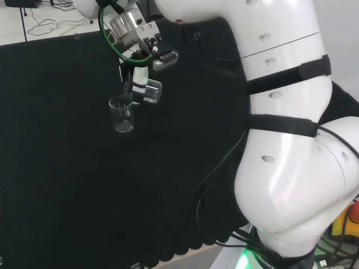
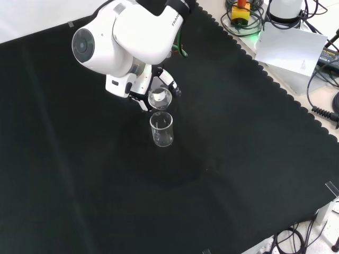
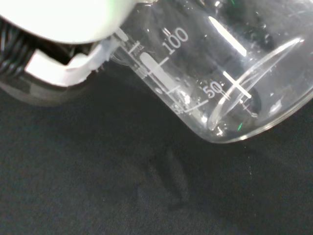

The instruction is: Pour the water from the handheld beaker into the one on the table.

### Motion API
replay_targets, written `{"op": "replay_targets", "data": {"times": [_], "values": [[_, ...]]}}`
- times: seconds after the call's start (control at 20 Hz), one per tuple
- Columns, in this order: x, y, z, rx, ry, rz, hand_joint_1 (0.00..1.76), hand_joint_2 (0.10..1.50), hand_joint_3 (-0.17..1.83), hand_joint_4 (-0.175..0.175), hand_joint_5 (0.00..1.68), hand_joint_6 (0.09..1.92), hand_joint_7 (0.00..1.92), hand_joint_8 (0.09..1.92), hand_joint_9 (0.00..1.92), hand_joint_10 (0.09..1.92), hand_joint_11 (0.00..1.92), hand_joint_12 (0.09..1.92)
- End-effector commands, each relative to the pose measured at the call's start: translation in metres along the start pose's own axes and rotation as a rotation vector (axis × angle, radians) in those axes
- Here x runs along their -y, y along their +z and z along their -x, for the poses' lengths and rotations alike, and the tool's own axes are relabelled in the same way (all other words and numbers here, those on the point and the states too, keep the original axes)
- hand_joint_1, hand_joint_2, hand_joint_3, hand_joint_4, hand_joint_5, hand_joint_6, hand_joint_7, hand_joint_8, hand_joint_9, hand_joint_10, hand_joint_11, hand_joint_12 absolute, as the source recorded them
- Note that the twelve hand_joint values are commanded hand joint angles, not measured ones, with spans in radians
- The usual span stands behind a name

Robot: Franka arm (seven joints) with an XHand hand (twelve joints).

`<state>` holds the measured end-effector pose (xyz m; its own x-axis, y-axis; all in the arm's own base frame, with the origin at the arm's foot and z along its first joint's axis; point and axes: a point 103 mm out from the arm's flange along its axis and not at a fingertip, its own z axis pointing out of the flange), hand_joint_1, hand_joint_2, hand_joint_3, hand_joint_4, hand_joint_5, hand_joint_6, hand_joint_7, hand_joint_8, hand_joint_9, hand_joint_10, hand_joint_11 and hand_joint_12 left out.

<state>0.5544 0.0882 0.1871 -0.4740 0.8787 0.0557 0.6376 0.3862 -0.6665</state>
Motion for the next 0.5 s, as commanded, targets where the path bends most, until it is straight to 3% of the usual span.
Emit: {"op": "replay_targets", "data": {"times": [0.05, 0.5], "values": [[0.0003, -0.0021, -0.0034, 0.020, 0.012, -0.026, 1.13, 0.53, 0.90, 0.175, 1.28, 0.79, 1.80, 0.14, 1.83, 0.09, 1.38, 0.70], [-0.0001, -0.0043, -0.0052, 0.033, 0.027, -0.060, 1.13, 0.53, 0.90, 0.175, 1.28, 0.79, 1.80, 0.14, 1.83, 0.09, 1.38, 0.70]]}}
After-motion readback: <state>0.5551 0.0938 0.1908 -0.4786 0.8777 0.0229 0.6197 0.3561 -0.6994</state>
